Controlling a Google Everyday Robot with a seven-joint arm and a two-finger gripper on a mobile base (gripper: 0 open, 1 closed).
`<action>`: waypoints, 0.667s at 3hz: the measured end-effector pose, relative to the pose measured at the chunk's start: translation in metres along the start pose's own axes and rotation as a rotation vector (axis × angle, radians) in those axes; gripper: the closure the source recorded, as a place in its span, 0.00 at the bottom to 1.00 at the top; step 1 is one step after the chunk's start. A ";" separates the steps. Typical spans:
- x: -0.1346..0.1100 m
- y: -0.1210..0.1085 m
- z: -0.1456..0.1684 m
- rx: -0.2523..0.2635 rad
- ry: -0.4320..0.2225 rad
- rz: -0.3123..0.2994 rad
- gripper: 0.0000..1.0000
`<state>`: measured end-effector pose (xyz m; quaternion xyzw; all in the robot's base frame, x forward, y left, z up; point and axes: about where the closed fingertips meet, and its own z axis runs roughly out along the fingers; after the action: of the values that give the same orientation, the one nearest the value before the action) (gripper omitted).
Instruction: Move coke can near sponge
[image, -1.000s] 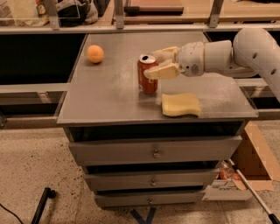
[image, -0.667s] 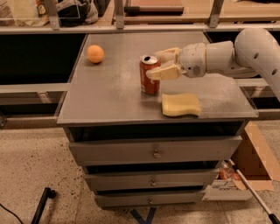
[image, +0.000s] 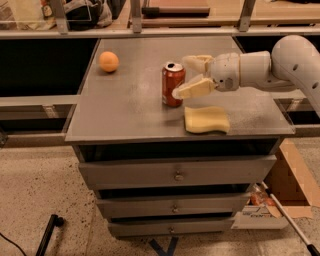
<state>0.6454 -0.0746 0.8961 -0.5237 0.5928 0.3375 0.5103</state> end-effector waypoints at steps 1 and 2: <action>0.006 0.000 0.000 -0.020 -0.004 0.013 0.00; 0.011 -0.002 0.002 -0.015 0.017 0.033 0.00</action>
Offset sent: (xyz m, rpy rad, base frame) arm 0.0066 -0.0091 -0.0165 -0.0296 0.0637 -0.0281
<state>0.6485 -0.0767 0.8852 -0.5205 0.6031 0.3457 0.4959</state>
